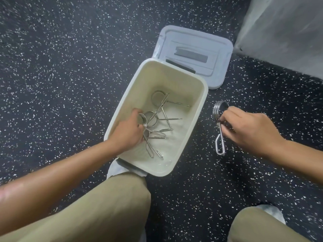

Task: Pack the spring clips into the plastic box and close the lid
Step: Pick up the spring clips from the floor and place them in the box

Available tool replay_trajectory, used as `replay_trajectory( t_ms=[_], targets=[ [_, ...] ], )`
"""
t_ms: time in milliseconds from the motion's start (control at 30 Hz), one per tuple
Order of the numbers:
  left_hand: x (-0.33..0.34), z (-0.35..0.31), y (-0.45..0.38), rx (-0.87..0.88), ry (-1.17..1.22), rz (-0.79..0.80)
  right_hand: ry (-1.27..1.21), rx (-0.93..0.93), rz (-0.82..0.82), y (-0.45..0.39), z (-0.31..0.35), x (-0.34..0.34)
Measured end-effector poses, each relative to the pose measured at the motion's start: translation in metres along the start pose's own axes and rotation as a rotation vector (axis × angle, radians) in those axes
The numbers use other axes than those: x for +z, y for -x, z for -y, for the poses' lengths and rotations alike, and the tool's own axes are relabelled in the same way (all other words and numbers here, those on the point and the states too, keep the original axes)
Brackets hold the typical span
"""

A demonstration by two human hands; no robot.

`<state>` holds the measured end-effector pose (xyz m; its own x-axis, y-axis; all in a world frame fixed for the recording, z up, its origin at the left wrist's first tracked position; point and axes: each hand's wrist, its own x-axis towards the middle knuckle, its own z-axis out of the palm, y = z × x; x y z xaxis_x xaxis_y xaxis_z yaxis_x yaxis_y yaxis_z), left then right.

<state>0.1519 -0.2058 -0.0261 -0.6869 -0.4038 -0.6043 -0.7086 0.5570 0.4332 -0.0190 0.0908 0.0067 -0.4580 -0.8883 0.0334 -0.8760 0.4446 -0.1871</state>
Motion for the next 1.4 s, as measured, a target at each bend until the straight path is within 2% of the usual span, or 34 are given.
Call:
replay_trajectory(
  t_ms=[100, 300, 433, 600, 767, 900, 1067, 1200, 1400],
  targets=[
    [0.003, 0.003, -0.002, -0.023, -0.078, 0.087, -0.014, 0.002, -0.005, -0.002, 0.001, -0.001],
    [0.008, -0.008, 0.003, 0.042, -0.636, 0.050, -0.018, 0.015, -0.052, -0.016, 0.000, -0.014],
    [0.007, -0.015, 0.001, 0.053, -0.698, 0.015, -0.031, -0.015, -0.121, -0.039, 0.004, -0.030],
    [0.011, -0.018, 0.001, 0.171, -0.888, -0.082, -0.030, -0.115, -0.153, -0.071, 0.020, -0.043],
    [0.003, -0.027, -0.013, 0.285, -0.843, -0.014, 0.011, -0.322, -0.072, -0.111, 0.037, -0.045],
    [0.000, -0.035, -0.014, 0.320, -0.900, 0.058, 0.108, -0.493, 0.016, -0.146, 0.050, -0.029],
    [0.002, -0.027, -0.006, 0.422, -0.919, 0.022, 0.310, -0.680, 0.206, -0.184, 0.056, 0.013],
    [0.006, -0.013, 0.005, 0.497, -0.837, 0.010, 0.429, -0.718, 0.284, -0.199, 0.058, 0.038],
    [0.009, -0.009, 0.003, 0.390, -0.723, 0.016, 0.441, -0.796, 0.324, -0.200, 0.064, 0.058]
  ],
)
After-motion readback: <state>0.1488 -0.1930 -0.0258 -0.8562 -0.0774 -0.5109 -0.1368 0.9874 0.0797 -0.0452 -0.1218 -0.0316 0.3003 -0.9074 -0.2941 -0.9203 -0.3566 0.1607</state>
